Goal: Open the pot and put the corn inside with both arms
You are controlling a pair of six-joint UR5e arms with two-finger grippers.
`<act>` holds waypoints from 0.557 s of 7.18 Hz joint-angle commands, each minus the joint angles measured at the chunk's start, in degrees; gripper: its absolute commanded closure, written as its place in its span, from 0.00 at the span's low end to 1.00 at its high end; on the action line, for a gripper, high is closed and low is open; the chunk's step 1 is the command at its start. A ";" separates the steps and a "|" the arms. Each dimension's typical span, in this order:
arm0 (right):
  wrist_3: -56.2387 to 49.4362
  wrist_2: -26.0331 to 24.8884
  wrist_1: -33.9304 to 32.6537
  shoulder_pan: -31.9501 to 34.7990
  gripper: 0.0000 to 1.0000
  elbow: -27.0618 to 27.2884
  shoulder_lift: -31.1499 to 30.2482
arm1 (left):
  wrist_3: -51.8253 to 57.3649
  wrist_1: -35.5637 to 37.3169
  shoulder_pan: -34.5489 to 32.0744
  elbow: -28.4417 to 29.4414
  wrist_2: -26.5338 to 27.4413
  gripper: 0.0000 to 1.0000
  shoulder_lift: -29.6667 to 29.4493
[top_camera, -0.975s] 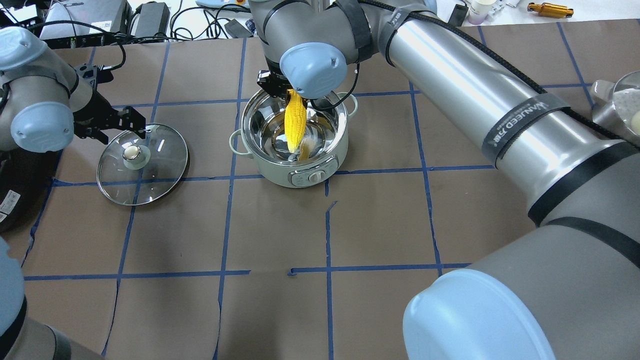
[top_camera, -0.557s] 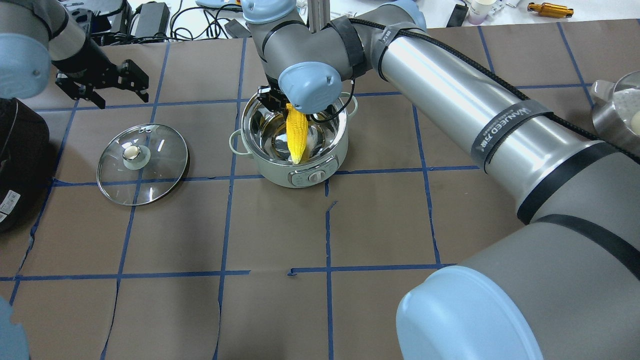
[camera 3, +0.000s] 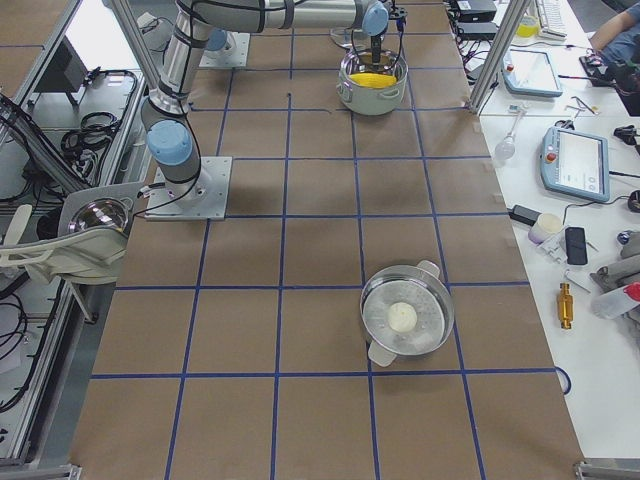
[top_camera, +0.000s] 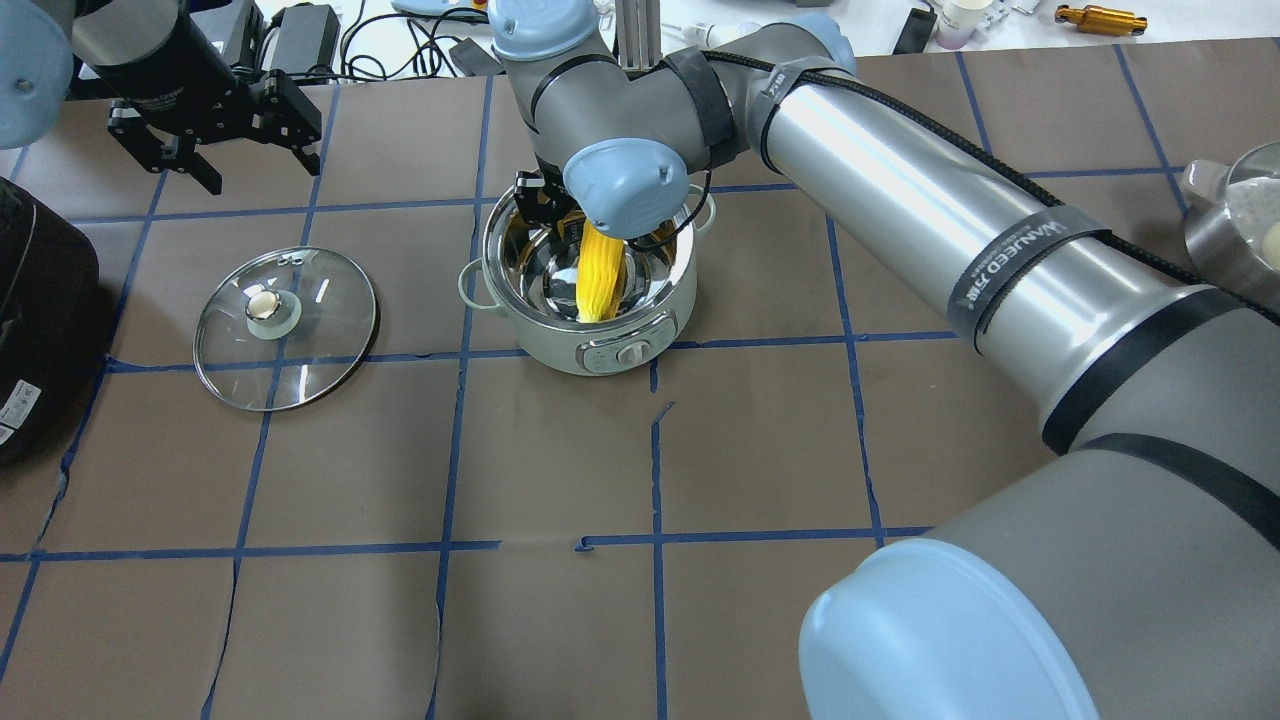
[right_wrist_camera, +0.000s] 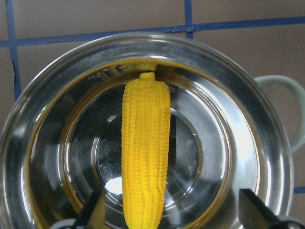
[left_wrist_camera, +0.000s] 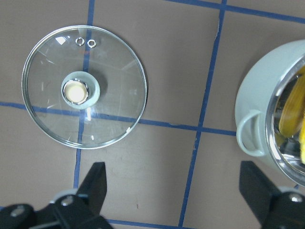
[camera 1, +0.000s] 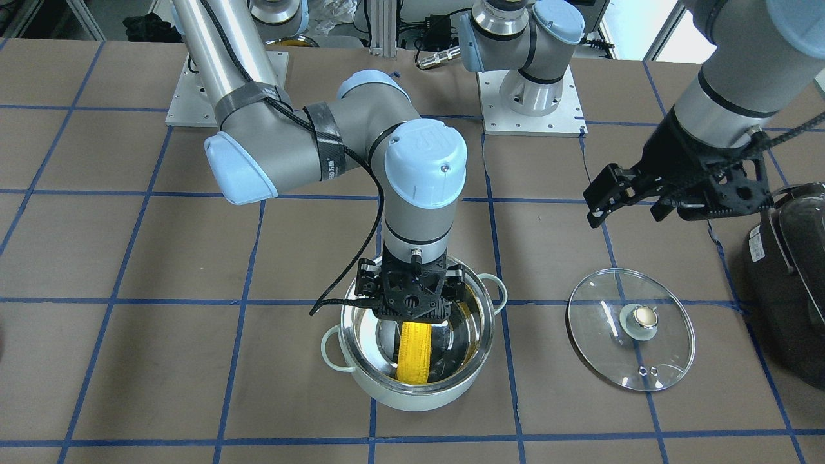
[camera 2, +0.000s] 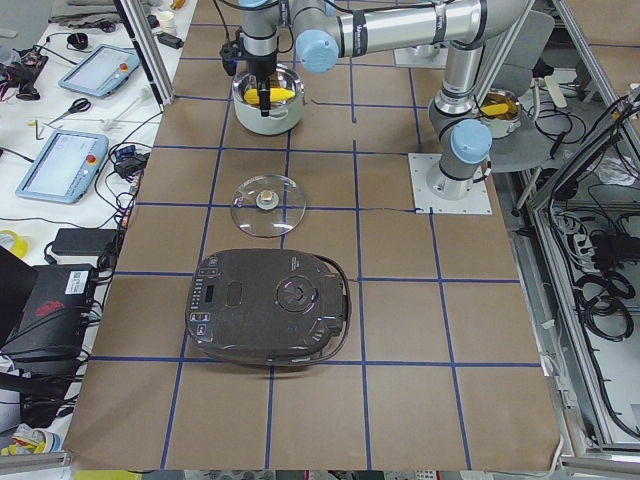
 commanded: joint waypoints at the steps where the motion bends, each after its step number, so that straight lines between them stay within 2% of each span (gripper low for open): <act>1: -2.58 0.24 7.11 -6.06 0.00 2.07 -6.85 | -0.09 -3.90 -3.57 -0.54 1.04 0.00 2.91; 3: -6.61 0.69 12.59 -13.54 0.00 7.07 -16.95 | 0.61 -3.81 -6.55 -1.24 0.95 0.00 5.11; 4: -10.81 0.08 13.14 -16.97 0.00 9.80 -19.70 | 0.62 -3.72 -7.79 -1.42 0.96 0.00 5.81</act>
